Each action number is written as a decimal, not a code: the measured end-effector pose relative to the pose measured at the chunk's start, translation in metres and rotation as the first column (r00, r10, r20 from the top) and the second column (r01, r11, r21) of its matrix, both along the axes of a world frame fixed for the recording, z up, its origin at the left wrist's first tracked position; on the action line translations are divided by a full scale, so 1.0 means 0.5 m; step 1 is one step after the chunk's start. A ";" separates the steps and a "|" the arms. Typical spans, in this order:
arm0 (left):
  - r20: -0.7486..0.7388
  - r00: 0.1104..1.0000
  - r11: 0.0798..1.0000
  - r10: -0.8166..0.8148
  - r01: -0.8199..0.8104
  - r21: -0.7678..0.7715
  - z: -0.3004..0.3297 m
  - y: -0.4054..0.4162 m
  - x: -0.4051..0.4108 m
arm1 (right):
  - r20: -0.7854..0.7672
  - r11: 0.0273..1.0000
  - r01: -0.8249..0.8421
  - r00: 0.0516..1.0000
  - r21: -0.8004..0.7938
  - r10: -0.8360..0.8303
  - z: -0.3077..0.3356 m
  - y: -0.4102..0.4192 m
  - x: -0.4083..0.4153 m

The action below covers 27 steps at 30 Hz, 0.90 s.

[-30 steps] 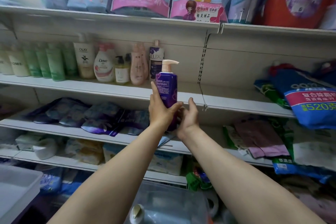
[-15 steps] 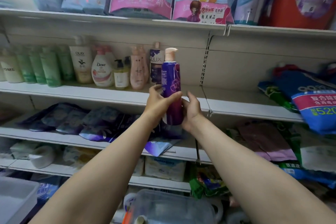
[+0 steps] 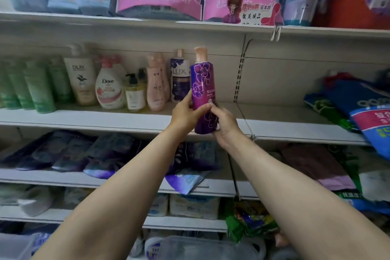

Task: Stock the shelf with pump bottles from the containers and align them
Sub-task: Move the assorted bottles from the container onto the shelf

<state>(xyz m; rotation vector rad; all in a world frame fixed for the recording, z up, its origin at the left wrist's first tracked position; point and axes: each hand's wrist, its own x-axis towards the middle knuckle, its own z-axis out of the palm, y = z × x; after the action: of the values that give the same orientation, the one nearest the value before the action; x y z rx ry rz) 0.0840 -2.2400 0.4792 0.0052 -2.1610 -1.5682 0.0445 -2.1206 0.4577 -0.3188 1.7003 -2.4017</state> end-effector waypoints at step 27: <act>0.120 0.993 0.999 -0.020 0.015 0.046 -0.073 -0.087 -0.210 | -0.121 0.964 0.176 0.981 0.201 -0.153 -0.044 -0.042 -0.206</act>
<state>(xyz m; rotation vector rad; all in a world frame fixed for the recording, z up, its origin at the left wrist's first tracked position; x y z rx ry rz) -0.0210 -2.2836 0.4428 0.0983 -2.2217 -1.6656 -0.0585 -2.1415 0.4359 -0.2860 2.0851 -2.3217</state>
